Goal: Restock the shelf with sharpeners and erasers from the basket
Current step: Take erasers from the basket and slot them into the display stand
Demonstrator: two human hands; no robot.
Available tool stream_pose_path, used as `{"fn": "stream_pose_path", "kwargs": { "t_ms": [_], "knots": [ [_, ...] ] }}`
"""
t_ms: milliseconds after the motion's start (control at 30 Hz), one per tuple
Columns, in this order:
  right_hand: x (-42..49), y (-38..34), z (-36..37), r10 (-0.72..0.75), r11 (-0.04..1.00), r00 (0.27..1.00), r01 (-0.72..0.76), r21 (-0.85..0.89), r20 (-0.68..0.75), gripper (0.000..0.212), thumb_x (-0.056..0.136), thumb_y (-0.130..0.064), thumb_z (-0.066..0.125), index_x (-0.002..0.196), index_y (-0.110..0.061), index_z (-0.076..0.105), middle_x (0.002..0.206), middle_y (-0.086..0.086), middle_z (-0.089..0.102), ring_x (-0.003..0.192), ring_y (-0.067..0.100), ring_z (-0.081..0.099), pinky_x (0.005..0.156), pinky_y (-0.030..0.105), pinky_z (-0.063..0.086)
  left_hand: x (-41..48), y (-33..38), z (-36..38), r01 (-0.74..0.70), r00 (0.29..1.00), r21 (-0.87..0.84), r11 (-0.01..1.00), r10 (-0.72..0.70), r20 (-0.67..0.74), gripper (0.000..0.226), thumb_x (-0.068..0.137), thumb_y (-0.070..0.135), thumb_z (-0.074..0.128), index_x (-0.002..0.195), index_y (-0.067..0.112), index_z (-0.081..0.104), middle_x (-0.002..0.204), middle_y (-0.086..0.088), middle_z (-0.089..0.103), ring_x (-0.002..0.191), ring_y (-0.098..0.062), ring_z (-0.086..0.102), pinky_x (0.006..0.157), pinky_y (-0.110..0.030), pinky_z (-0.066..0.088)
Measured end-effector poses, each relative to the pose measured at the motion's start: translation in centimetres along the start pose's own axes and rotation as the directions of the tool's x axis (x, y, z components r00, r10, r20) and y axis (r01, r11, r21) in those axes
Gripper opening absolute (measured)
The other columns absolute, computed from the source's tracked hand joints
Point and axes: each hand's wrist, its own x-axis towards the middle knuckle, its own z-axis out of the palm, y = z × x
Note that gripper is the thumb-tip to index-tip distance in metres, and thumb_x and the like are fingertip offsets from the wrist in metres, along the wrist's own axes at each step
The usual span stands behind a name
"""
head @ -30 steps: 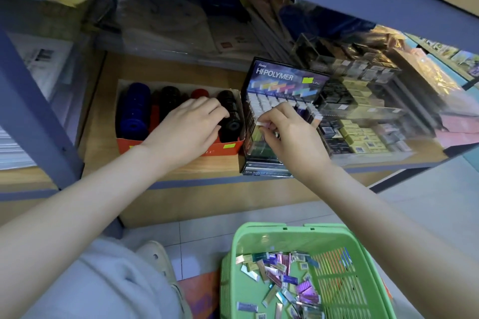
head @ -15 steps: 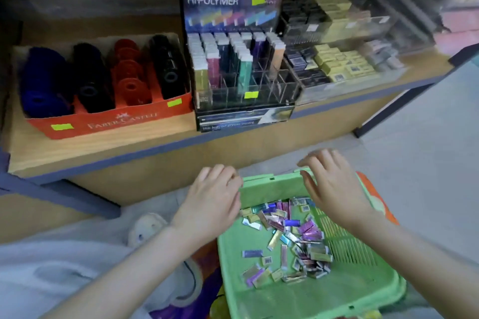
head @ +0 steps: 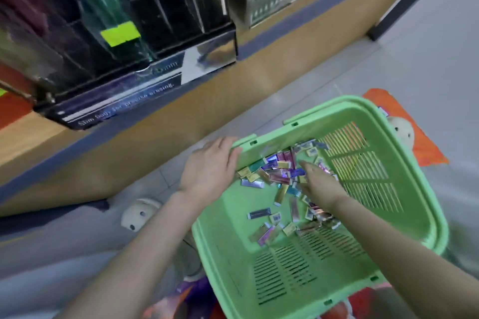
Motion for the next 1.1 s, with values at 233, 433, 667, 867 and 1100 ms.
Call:
{"fn": "stream_pose_path", "kwargs": {
  "t_ms": [233, 433, 667, 867, 1100],
  "knots": [
    [4.5, -2.5, 2.9, 0.005, 0.993, 1.0, -0.004, -0.121, 0.008, 0.088, 0.093, -0.042, 0.052, 0.15, -0.008, -0.006, 0.158, 0.012, 0.004, 0.141, 0.032, 0.019, 0.115, 0.037, 0.017, 0.4, 0.1, 1.0, -0.007, 0.991, 0.085, 0.996, 0.018, -0.13, 0.031, 0.093, 0.027, 0.035, 0.082, 0.014, 0.06, 0.064, 0.0, 0.063, 0.051, -0.019, 0.061, 0.044, -0.018, 0.024],
    [5.4, -3.5, 3.5, 0.074, 0.968, 0.994, -0.091, -0.232, -0.083, 0.068, 0.094, -0.019, 0.053, 0.147, -0.011, 0.012, 0.149, 0.024, 0.019, 0.121, 0.034, 0.042, 0.102, 0.037, 0.039, 0.5, 0.2, 1.5, 0.017, 0.988, 0.038, 0.999, -0.011, -0.154, 0.031, 0.094, 0.026, 0.034, 0.083, 0.013, 0.059, 0.067, -0.002, 0.062, 0.055, -0.022, 0.061, 0.046, -0.021, 0.028],
    [5.4, -1.2, 4.9, 0.011, 1.0, 1.0, -0.011, 0.018, 0.005, 0.052, 0.086, 0.0, 0.061, 0.131, -0.013, 0.037, 0.131, 0.014, 0.042, 0.104, 0.028, 0.053, 0.087, 0.037, 0.051, 0.5, 0.3, 1.9, 0.009, 0.981, 0.01, 1.0, -0.007, -0.192, 0.03, 0.094, 0.024, 0.035, 0.086, 0.01, 0.06, 0.075, -0.003, 0.062, 0.064, -0.024, 0.06, 0.049, -0.025, 0.034],
    [3.6, -0.9, 3.1, -0.043, 0.965, 0.999, 0.038, 0.259, 0.011, 0.022, 0.097, -0.013, 0.048, 0.116, -0.005, 0.054, 0.109, 0.002, 0.047, 0.084, 0.02, 0.054, 0.083, 0.021, 0.047, -1.5, 2.6, 3.5, -0.272, 0.915, -0.264, 0.925, 0.164, -0.368, 0.024, 0.085, 0.003, 0.043, 0.106, 0.011, 0.049, 0.105, -0.007, 0.051, 0.097, -0.02, 0.045, 0.086, -0.03, 0.035],
    [-0.7, -2.6, -0.9, -0.045, 0.87, 0.99, 0.104, 0.482, -0.133, 0.015, 0.095, -0.009, 0.052, 0.104, -0.004, 0.063, 0.082, 0.0, 0.054, 0.062, -0.001, 0.049, 0.06, 0.005, 0.041, -3.1, 7.5, 6.9, 0.513, 0.859, -0.735, 0.444, -0.262, 0.441, 0.014, 0.102, 0.027, 0.036, 0.099, 0.026, 0.05, 0.104, 0.012, 0.051, 0.098, -0.003, 0.052, 0.078, -0.011, 0.042]
  ]
}}
